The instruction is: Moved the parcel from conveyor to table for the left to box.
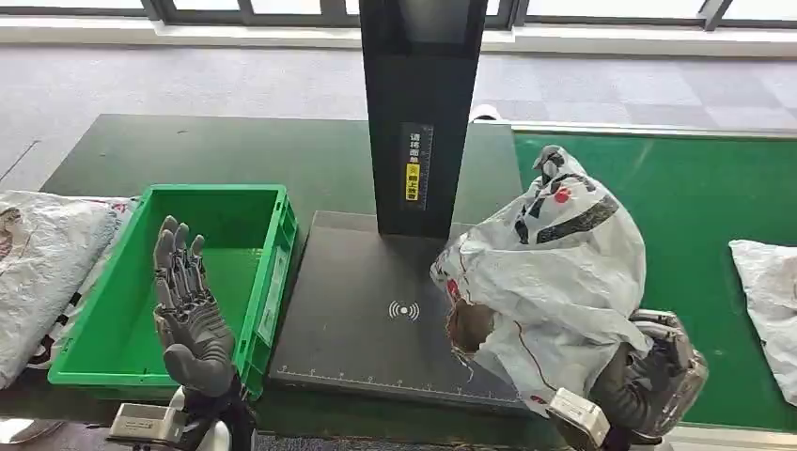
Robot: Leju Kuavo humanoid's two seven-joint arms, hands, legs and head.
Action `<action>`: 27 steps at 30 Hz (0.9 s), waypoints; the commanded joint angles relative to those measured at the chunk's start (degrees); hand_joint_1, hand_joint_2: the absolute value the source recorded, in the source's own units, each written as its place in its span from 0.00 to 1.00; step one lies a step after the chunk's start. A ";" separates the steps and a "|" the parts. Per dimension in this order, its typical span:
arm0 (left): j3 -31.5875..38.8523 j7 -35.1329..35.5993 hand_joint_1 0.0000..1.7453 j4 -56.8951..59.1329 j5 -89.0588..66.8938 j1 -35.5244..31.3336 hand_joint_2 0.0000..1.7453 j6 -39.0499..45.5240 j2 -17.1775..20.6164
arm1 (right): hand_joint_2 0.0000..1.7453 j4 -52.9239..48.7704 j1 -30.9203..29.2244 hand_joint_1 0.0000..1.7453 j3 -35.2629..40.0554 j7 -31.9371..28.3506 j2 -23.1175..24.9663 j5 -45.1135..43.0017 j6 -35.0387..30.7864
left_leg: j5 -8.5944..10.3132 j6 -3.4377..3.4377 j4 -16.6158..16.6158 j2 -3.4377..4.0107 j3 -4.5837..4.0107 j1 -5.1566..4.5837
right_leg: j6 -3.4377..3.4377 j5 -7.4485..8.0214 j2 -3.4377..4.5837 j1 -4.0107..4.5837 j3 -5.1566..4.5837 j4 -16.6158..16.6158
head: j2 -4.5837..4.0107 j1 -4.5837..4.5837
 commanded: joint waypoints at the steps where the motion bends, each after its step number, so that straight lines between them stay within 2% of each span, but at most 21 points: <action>1: 1.81 -1.86 0.00 4.08 -4.88 -0.42 0.00 0.74 -0.86 | 1.00 50.05 -15.97 1.00 -0.85 10.85 -2.34 3.41 11.17 | 0.08 0.02 -0.31 0.27 0.37 0.10 | -0.03 0.21 0.28 0.10 0.34 -0.42 | 0.00 0.00; 2: 2.29 -1.86 0.00 4.01 -4.43 -0.18 0.00 0.01 -1.21 | 1.00 57.19 -18.35 1.00 -0.02 13.11 -2.26 6.64 13.78 | 0.05 0.00 -0.29 0.28 0.37 0.15 | -0.04 0.20 0.27 0.17 0.38 -0.43 | 0.00 0.00; 3: 2.24 -1.86 0.00 3.49 -2.92 0.03 0.00 -1.48 -1.03 | 1.00 61.24 -19.75 1.00 0.89 12.75 -1.98 7.33 17.77 | 0.00 0.00 -0.21 0.32 0.37 0.16 | -0.04 0.17 0.33 0.18 0.37 -0.34 | 0.00 0.00; 4: 2.15 -1.86 0.00 3.13 -2.38 0.24 0.00 -1.40 -0.86 | 1.00 63.70 -20.67 1.00 1.95 12.65 -1.28 8.73 18.97 | 0.09 0.01 -0.37 0.39 0.44 0.11 | -0.05 0.26 0.38 0.13 0.40 -0.46 | 0.00 0.00; 10: 1.46 -1.72 0.00 7.35 -2.95 -0.97 0.00 0.67 -1.07 | 1.00 62.49 -20.61 1.00 3.48 11.76 0.57 8.53 22.37 | 0.10 0.01 -0.22 0.23 0.29 0.08 | -0.09 0.16 0.21 0.13 0.27 -0.24 | 0.00 -0.04; 11: 1.01 -1.86 0.00 8.19 -3.83 -1.53 0.00 1.62 -1.05 | 1.00 61.56 -20.09 1.00 3.68 11.87 0.47 8.37 22.60 | -0.09 -0.18 -0.13 0.66 0.54 0.28 | -0.25 0.31 0.65 0.42 0.45 -0.32 | 0.00 0.02; 12: 0.93 -1.86 0.00 8.45 -3.85 -1.75 0.00 1.77 -1.15 | 1.00 61.28 -19.93 1.00 3.73 11.89 0.29 8.35 22.78 | -0.40 -0.49 -0.09 1.15 0.34 0.59 | -0.39 0.30 1.16 0.55 0.74 -0.43 | 0.00 0.02; 13: 0.50 -1.86 0.00 8.39 -4.15 -1.90 0.00 2.38 -0.86 | 1.00 60.70 -19.62 1.00 3.86 11.95 0.25 8.28 23.00 | -0.37 -0.43 -0.17 1.30 0.35 0.51 | -0.42 0.28 1.30 0.52 0.62 -0.44 | 0.00 0.02; 14: -0.17 -1.86 0.00 9.00 -4.43 -2.26 0.00 2.55 -0.42 | 1.00 59.84 -19.18 1.00 3.99 11.65 0.19 7.94 23.31 | -1.08 -0.37 -0.06 1.52 0.53 0.50 | -0.51 -0.47 1.42 0.68 0.63 -0.32 | 0.00 0.00; 15: -0.78 -1.86 0.00 9.78 -4.50 -2.84 0.00 2.73 -0.05 | 1.00 58.69 -18.51 1.00 4.28 11.06 0.13 7.40 24.09 | -0.85 -0.22 -0.20 1.46 0.35 0.49 | -0.35 -0.25 1.24 0.63 0.48 -0.47 | 0.00 0.00; 17: -1.88 -1.86 0.00 11.11 -4.53 -3.72 0.00 3.17 0.60 | 1.00 55.42 -16.88 1.00 5.83 9.72 0.06 6.42 25.67 | -1.06 -0.26 -0.06 1.59 0.76 0.57 | -0.39 -0.42 1.31 0.71 0.83 -0.39 | 0.00 0.02; 18: -2.47 -1.86 0.00 11.59 -4.10 -4.08 0.00 2.81 1.09 | 1.00 52.76 -15.74 1.00 7.45 9.20 -0.13 5.82 26.53 | -0.80 -0.23 -0.16 1.45 0.40 0.54 | -0.40 -0.20 1.15 0.67 0.47 -0.45 | 0.00 0.02; 20: -3.46 -1.86 0.00 10.82 -2.66 -4.39 0.00 2.82 1.95 | 1.00 48.28 -14.11 1.00 9.74 8.21 -0.37 4.77 27.27 | -1.17 -0.32 0.06 1.76 1.11 0.64 | -0.43 -0.40 1.37 0.72 1.10 -0.26 | 0.00 0.02; 21: -3.88 -1.86 0.00 10.71 -2.27 -4.49 0.00 3.08 2.33 | 1.00 45.75 -13.23 1.00 10.78 8.19 -0.52 4.09 27.77 | -0.87 -0.31 0.00 1.55 0.49 0.63 | -0.47 -0.17 1.15 0.69 0.53 -0.30 | 0.00 0.04; 23: -4.09 -1.86 0.00 10.61 -2.17 -4.58 0.00 3.39 2.57 | 1.00 41.11 -11.78 1.00 12.93 8.15 -1.13 3.00 28.88 | -1.26 -0.48 0.02 1.93 1.40 0.78 | -0.65 -0.35 1.55 0.73 1.31 -0.27 | 0.00 0.02; 24: -4.23 -1.86 0.00 10.47 -1.96 -4.70 0.00 3.22 2.67 | 1.00 37.58 -10.77 1.00 14.47 8.11 -1.62 2.05 29.54 | -1.03 -0.44 -0.06 1.76 1.02 0.73 | -0.63 -0.15 1.39 0.68 0.92 -0.28 | 0.00 0.02; 25: -4.19 -1.86 0.00 10.49 -1.80 -4.85 0.00 3.06 2.63 | 1.00 34.56 -9.87 1.00 15.73 8.26 -2.03 1.45 29.79 | -1.00 -0.39 -0.04 1.75 1.08 0.77 | -0.70 0.04 1.39 0.70 1.02 -0.24 | 0.00 0.02; 27: -3.78 -1.86 0.00 10.82 -1.91 -5.47 0.00 2.39 2.23 | 1.00 26.48 -7.05 0.89 19.00 9.43 -3.27 0.41 30.63 | -0.80 -0.80 -0.14 1.69 1.31 0.80 | -0.83 0.02 1.34 0.73 1.19 -0.26 | 0.00 0.02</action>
